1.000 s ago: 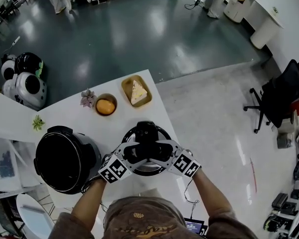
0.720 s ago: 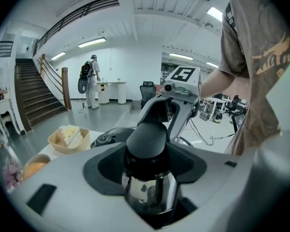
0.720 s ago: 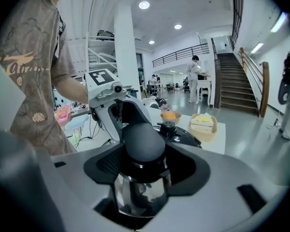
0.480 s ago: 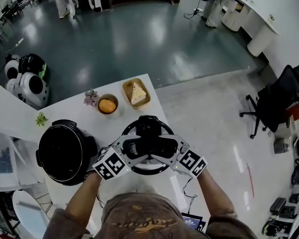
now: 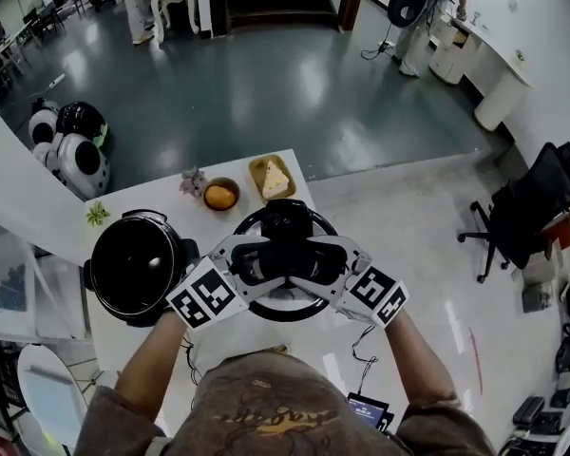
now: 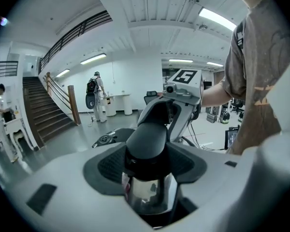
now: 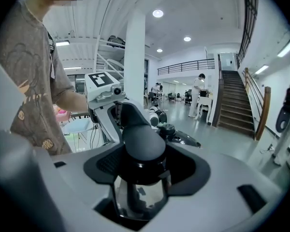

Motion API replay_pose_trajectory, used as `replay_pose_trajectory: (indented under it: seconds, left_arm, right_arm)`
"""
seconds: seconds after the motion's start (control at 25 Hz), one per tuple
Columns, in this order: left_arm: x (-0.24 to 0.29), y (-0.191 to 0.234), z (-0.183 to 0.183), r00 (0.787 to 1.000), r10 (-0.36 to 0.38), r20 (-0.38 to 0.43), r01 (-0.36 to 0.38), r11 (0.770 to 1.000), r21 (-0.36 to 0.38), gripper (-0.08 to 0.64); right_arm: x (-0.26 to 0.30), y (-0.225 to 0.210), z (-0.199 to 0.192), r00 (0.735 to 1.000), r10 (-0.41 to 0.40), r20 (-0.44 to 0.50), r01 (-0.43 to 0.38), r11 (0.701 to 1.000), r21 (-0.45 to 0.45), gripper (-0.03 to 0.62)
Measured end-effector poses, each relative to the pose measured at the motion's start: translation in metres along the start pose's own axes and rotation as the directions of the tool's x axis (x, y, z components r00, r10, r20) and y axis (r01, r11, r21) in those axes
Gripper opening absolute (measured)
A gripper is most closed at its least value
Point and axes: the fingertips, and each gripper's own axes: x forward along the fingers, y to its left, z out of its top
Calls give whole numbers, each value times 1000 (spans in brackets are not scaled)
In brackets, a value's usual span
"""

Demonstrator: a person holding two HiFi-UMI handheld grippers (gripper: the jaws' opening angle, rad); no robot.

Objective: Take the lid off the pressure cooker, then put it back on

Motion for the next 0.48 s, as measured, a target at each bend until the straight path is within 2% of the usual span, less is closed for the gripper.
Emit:
replay_pose_trajectory:
  seconds: [0.24,0.48]
  left_arm:
    - [-36,0,13,997,70,-11,-70,998,-8,261]
    - [-92,5,-4,989,147,-24,-148,989,-31,261]
  right_arm:
    - [3,17,31,998,58,29,-57,998,-39,272]
    - [40,50,64,993,112,32,-109,990,-95,272]
